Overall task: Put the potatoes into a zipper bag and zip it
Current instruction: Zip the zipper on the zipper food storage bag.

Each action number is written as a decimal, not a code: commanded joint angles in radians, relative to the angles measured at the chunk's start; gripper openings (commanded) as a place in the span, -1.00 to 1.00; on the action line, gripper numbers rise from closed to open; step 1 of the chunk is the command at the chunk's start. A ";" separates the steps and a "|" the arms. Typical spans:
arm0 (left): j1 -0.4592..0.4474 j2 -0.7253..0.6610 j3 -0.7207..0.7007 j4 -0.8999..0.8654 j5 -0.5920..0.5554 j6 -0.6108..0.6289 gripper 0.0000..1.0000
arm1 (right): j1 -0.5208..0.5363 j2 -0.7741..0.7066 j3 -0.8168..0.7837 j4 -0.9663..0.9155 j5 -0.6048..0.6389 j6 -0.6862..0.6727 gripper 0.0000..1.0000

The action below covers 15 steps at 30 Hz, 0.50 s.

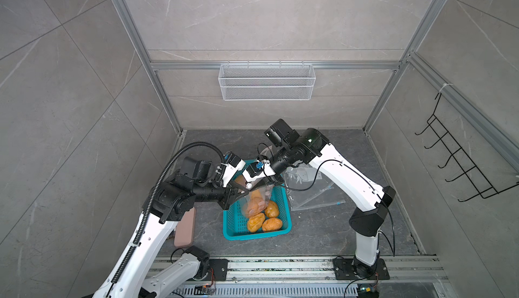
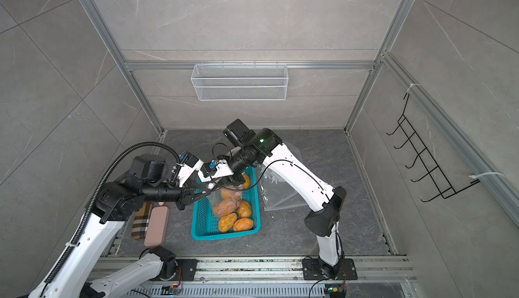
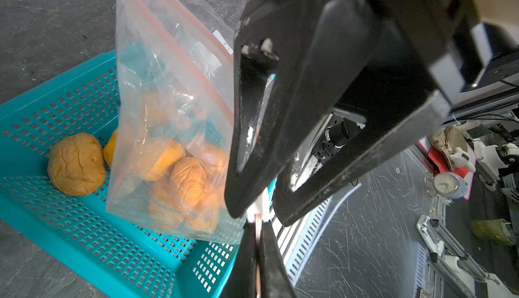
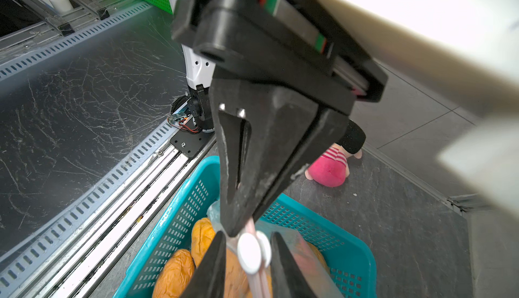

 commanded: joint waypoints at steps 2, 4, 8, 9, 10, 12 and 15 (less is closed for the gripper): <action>-0.002 -0.011 0.001 0.013 -0.020 0.020 -1.00 | 0.008 -0.015 0.006 -0.037 -0.024 -0.006 -0.32; -0.002 -0.011 0.002 0.014 -0.025 0.020 -1.00 | 0.011 -0.013 0.007 -0.042 -0.024 -0.006 -0.31; -0.002 -0.014 -0.001 0.013 -0.048 0.020 -1.00 | 0.017 -0.010 0.012 -0.051 -0.024 -0.007 -0.36; -0.002 -0.015 -0.001 0.014 -0.053 0.019 -1.00 | 0.019 -0.010 0.012 -0.054 -0.022 -0.008 -0.36; -0.002 -0.016 -0.001 0.014 -0.058 0.019 -1.00 | 0.021 -0.010 0.013 -0.056 -0.018 -0.007 -0.37; -0.002 -0.018 -0.001 0.013 -0.071 0.017 -1.00 | 0.024 -0.014 0.014 -0.058 -0.012 -0.008 -0.38; -0.002 -0.019 -0.001 0.017 -0.073 0.015 -1.00 | 0.029 -0.018 0.008 -0.053 -0.007 -0.007 -0.39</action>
